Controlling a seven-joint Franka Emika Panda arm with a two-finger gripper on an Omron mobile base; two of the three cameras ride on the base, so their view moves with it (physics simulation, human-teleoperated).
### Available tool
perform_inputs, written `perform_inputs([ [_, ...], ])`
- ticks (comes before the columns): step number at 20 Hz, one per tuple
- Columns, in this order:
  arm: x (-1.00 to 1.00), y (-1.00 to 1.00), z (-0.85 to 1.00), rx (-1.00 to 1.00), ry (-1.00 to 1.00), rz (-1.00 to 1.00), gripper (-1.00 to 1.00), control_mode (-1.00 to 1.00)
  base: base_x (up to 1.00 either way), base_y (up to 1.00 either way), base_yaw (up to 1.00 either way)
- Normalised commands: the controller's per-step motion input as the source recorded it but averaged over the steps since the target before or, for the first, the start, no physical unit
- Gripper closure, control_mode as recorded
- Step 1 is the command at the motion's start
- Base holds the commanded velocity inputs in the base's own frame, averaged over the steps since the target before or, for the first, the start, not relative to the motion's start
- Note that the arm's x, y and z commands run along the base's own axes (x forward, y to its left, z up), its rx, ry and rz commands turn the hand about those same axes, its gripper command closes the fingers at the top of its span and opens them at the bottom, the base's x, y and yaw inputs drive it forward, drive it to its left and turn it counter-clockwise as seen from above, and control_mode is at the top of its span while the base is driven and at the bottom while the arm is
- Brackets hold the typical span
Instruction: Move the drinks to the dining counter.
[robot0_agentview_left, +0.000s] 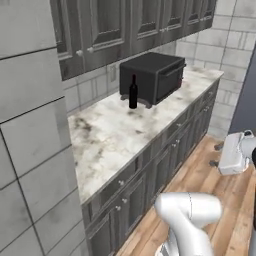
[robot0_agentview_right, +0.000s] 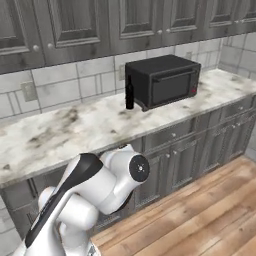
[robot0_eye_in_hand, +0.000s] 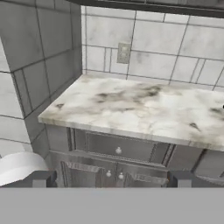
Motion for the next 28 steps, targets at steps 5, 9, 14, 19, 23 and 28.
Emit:
perform_inputs([
  [5,0.00,0.00,0.00,0.00,0.00,0.00,-1.00,1.00,0.71,-0.28,0.38],
  [9,0.00,0.00,0.00,0.00,0.00,0.00,-1.00,1.00,0.74,-0.51,0.27],
  [14,0.00,0.00,0.00,0.00,0.00,0.00,-1.00,1.00,0.59,-0.63,0.21],
  [19,0.00,0.00,0.00,0.00,0.00,0.00,-1.00,1.00,0.43,-0.21,0.10],
  [23,0.00,0.00,0.00,0.00,0.00,0.00,-1.00,1.00,0.40,0.01,-0.01],
  [28,0.00,0.00,0.00,0.00,0.00,0.00,-1.00,1.00,0.79,0.00,-0.05],
])
